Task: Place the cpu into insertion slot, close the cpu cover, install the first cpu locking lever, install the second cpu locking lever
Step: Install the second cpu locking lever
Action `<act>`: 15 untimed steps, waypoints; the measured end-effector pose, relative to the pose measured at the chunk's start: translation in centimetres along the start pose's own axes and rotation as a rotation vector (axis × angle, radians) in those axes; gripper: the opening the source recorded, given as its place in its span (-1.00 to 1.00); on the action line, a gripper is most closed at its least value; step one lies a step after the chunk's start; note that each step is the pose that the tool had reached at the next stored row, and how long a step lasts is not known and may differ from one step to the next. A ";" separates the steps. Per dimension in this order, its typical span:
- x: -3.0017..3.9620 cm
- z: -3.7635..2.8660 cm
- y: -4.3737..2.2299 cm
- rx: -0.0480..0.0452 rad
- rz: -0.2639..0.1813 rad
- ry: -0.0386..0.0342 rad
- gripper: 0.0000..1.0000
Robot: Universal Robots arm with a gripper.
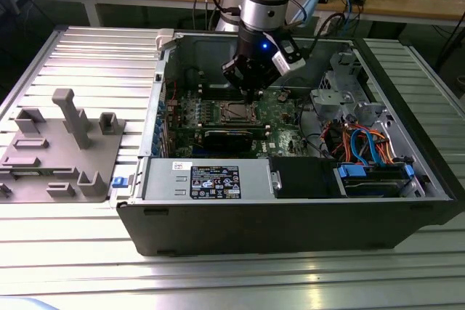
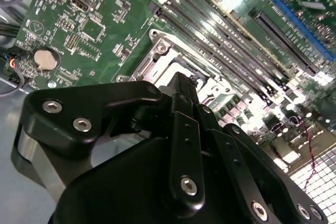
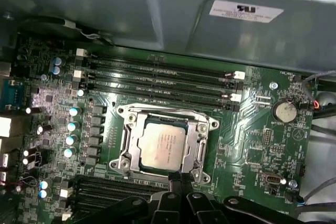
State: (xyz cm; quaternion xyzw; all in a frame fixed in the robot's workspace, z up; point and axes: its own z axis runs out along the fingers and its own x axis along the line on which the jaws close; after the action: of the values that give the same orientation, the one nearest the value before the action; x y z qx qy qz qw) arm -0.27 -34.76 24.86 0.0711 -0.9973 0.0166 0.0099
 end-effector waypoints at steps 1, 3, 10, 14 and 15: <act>0.04 0.01 -0.30 -0.0001 0.000 -0.0001 -0.79; 0.12 0.04 -0.82 -0.0009 0.000 -0.0001 -0.79; 0.45 0.18 -3.15 -0.0404 -0.001 -0.0057 -0.79; 0.64 0.30 -4.45 -0.0747 -0.001 -0.0107 -0.79; 0.68 0.35 -4.79 -0.0863 -0.001 -0.0124 -0.79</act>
State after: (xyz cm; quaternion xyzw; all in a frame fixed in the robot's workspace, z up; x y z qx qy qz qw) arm -0.27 -39.60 24.68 0.0714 -0.9971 -0.0269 0.0068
